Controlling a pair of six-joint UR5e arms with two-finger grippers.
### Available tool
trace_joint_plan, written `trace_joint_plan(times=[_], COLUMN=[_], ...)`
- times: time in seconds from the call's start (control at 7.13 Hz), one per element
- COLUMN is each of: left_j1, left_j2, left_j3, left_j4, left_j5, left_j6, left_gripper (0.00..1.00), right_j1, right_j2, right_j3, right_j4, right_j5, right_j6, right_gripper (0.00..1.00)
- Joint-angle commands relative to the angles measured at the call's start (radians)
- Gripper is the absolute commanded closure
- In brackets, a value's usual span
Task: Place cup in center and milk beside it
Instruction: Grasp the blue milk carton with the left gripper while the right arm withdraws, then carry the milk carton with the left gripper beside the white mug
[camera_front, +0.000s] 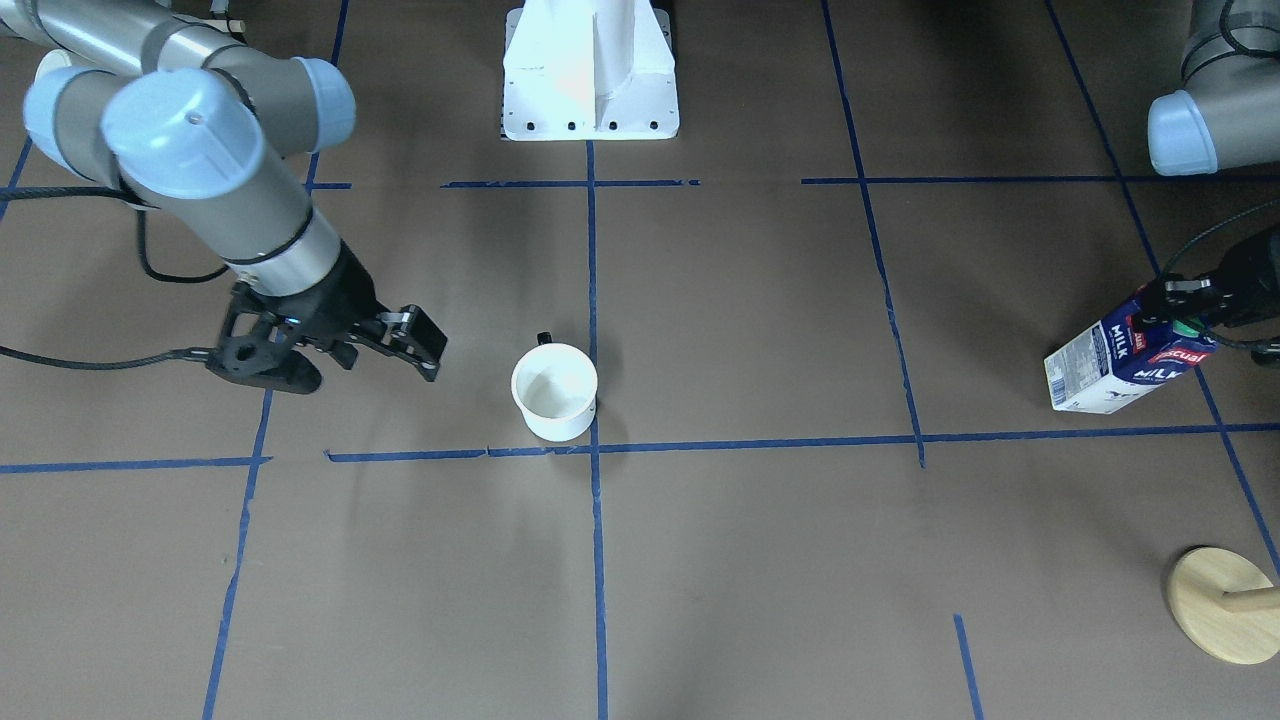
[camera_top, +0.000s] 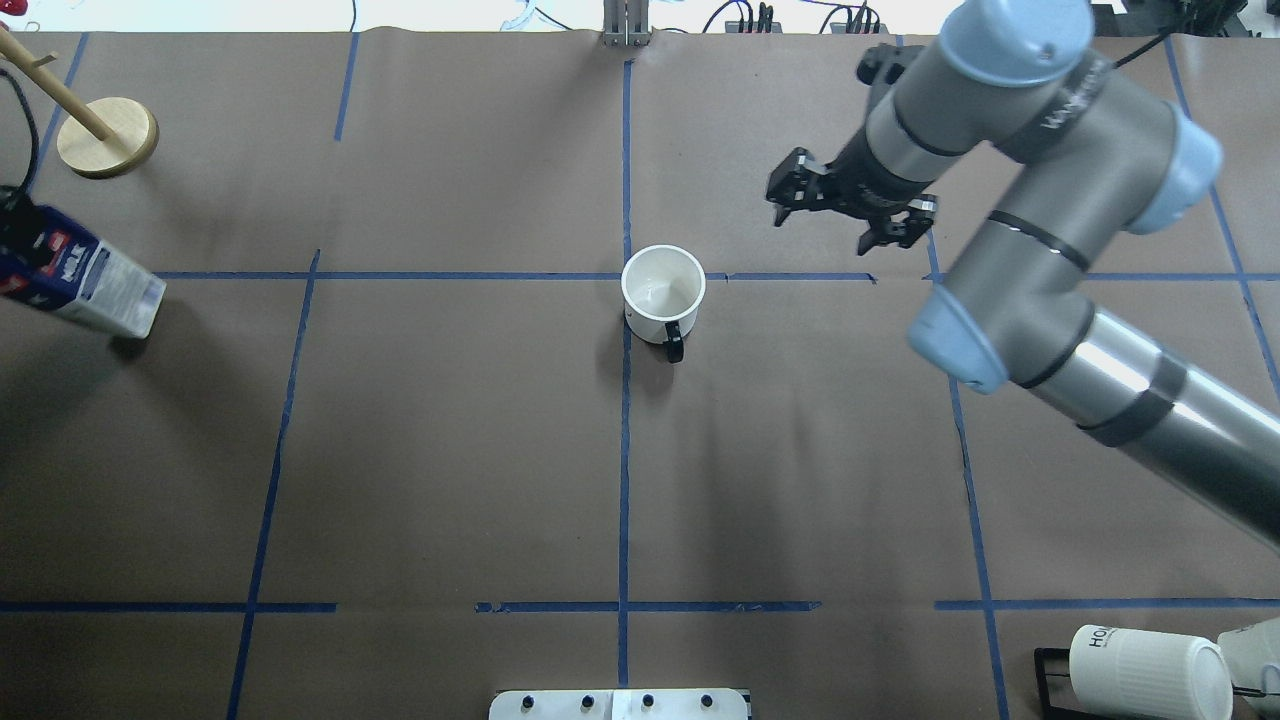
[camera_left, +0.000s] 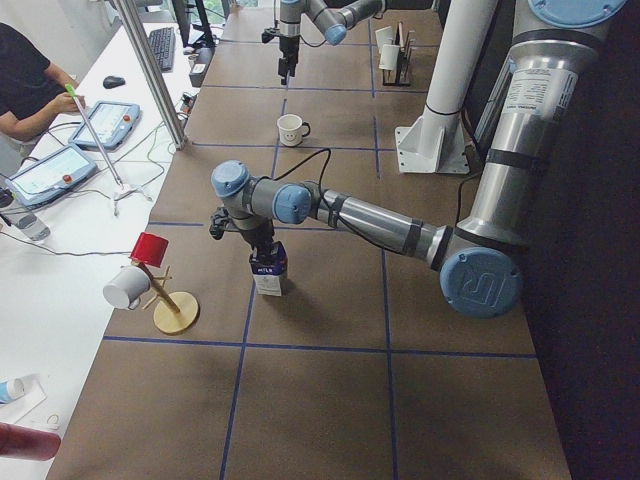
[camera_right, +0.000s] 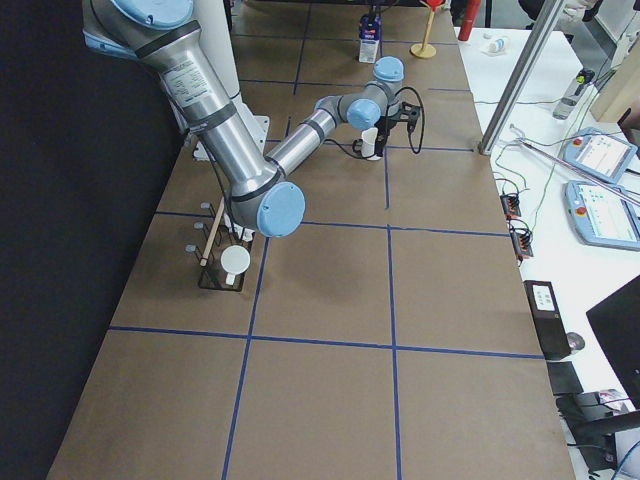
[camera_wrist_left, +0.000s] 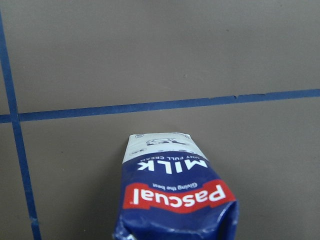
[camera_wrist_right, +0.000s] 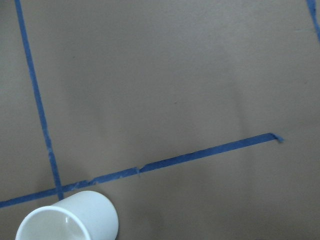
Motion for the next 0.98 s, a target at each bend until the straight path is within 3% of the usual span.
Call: trace_joint_plan(times=[0.0, 0.28, 0.42, 0.56, 0.84], left_j1=[0.103, 0.303, 0.428, 0.486, 0.499], left_j2=[-0.231, -0.456, -0.544, -0.651, -0.708], left_j3=[-0.038, -0.004, 0.01, 0.106, 0.229], left_j4=[0.122, 0.127, 0.115, 0.115, 0.04], left_j5=[0.006, 0.011, 0.097, 0.2, 0.207], left_j6=[-0.224, -0.496, -0.613, -0.652, -0.654], left_gripper=[1.0, 1.0, 1.0, 1.0, 0.98], right_j1=[0.13, 0.18, 0.18, 0.179, 0.179], right_j2=[-0.193, -0.267, -0.271, -0.28, -0.283], right_j3=[0.137, 0.148, 0.15, 0.151, 0.154], right_j4=[-0.003, 0.0, 0.0, 0.002, 0.002], right_j5=[0.076, 0.086, 0.082, 0.074, 0.071], right_j6=[-0.131, -0.232, -0.232, -0.233, -0.235], right_gripper=[0.0, 0.0, 0.0, 0.0, 0.0])
